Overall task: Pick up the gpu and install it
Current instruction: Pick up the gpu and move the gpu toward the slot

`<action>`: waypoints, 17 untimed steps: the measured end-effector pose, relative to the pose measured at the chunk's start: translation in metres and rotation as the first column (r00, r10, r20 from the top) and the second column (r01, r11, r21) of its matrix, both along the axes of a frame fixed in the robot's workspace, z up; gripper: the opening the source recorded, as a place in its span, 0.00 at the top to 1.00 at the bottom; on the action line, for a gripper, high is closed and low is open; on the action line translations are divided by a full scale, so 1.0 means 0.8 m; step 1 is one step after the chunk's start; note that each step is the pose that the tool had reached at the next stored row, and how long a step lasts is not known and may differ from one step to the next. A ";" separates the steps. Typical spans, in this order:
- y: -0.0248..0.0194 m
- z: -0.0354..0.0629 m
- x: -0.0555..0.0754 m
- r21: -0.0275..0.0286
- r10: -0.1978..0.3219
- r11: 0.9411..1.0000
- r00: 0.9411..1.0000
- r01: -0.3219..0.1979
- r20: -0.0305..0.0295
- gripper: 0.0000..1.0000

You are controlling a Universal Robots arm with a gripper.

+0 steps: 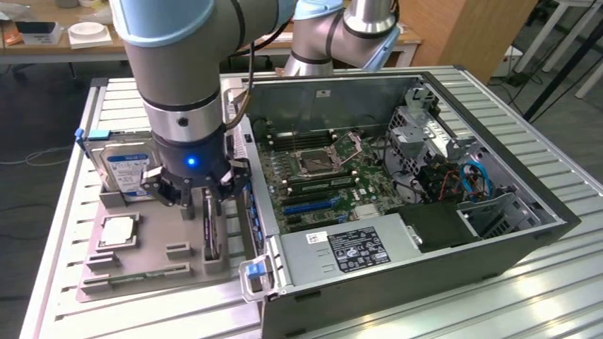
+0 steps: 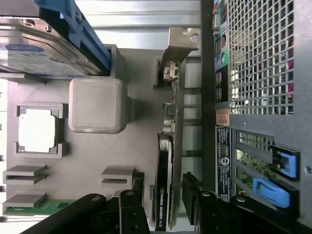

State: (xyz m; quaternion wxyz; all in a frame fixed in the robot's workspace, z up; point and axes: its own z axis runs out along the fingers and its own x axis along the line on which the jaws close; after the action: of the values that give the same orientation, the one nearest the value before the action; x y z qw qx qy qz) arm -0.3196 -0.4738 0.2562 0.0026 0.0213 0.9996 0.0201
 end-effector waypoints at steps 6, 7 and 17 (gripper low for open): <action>0.0008 -0.019 -0.003 0.000 0.000 1.000 1.000 0.000 0.000 0.56; 0.0008 -0.021 -0.003 0.000 0.000 1.000 1.000 0.000 0.000 0.56; 0.0009 -0.028 0.002 -0.001 0.003 1.000 1.000 -0.003 0.000 0.56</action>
State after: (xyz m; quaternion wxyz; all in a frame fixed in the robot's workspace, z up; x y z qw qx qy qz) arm -0.3179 -0.4731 0.2341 0.0027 0.0198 0.9996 0.0197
